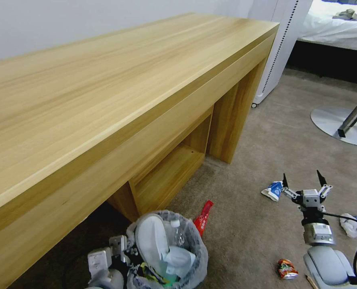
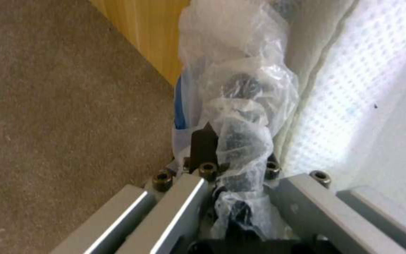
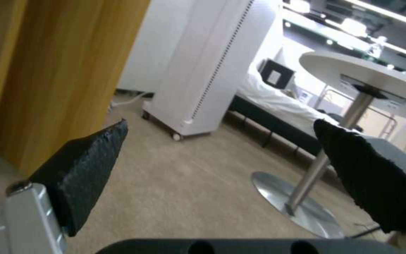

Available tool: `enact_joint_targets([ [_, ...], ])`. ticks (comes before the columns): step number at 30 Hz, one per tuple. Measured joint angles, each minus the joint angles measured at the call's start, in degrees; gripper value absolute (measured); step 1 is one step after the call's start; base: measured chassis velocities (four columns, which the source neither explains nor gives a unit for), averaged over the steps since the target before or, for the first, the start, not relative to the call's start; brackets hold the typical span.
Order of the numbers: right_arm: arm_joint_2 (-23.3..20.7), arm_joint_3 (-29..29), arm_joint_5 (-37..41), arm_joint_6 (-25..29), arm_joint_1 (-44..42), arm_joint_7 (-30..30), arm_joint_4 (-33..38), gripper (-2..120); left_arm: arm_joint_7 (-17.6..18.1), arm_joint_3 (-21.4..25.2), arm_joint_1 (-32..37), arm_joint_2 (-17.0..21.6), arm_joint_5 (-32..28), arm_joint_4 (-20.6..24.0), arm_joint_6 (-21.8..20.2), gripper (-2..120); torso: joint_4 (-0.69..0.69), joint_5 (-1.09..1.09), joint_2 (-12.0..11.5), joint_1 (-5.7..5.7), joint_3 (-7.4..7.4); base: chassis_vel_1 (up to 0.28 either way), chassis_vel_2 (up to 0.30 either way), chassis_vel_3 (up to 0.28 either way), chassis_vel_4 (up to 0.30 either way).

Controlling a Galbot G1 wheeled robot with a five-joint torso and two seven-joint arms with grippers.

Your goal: Pick up the trash bin and place the garbage on the floor into it.

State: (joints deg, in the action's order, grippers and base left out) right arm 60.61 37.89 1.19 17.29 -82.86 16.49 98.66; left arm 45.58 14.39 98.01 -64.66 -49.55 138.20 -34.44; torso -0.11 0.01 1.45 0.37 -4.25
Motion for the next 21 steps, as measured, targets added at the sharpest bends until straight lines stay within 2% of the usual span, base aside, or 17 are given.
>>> enact_joint_targets([
  [6, -2.7, -0.5, 3.6, -2.1, -2.0, -0.2, 1.3, 100, 0.6, -0.8, -0.3, -0.2, -0.6, 0.0, 0.1, 0, -0.01, 0.0, 0.0, 0.0, 0.0, 0.0, 0.0, 0.0, 0.0],
  [7, -3.5, -0.9, 4.8, -3.7, -2.5, 1.3, 1.6, 100, 0.8, -1.1, -0.3, -0.3, -0.7, -0.2, 0.1, 0, -0.01, 0.01, 0.0, 0.0, 0.0, 0.0, 0.0, 0.0, 0.0],
  [9, -5.6, -2.9, 10.3, -10.6, -3.4, 7.6, 2.3, 100, 1.0, -1.9, -0.3, -0.3, -0.6, -0.6, 0.1, 0, -0.01, -0.02, 0.0, 0.0, 0.01, 0.0, 0.0, 0.0, 0.0],
  [10, -5.6, -2.9, 10.3, -10.6, -3.4, 7.6, 2.3, 100, 1.0, -1.9, -0.3, -0.3, -0.6, -0.6, 0.1, 0, -0.01, -0.02, 0.0, 0.0, 0.01, 0.0, 0.0, 0.0, 0.0],
  [11, -6.8, -4.2, 15.4, -15.3, -4.0, 11.0, 2.2, 100, 1.0, -2.3, -0.4, -0.4, -0.6, -0.8, 0.1, 0, 0.0, 0.0, 0.0, 0.0, 0.0, 0.0, 0.0, 0.0, 0.0],
  [12, -7.9, -4.7, 18.8, -17.8, -4.4, 12.0, 1.5, 100, 1.0, -2.7, -0.7, -0.5, -0.6, -0.9, 0.1, 0, -0.01, 0.02, 0.0, 0.0, 0.0, 0.0, 0.0, 0.0, 0.0],
  [21, -10.6, -5.6, 20.2, -17.1, -4.4, 8.5, -4.3, 100, 1.1, -3.7, -1.3, 0.0, -0.9, -1.1, 0.3, 0, 0.0, -0.01, 0.0, 0.0, 0.0, 0.0, 0.0, 0.0, 0.0],
])
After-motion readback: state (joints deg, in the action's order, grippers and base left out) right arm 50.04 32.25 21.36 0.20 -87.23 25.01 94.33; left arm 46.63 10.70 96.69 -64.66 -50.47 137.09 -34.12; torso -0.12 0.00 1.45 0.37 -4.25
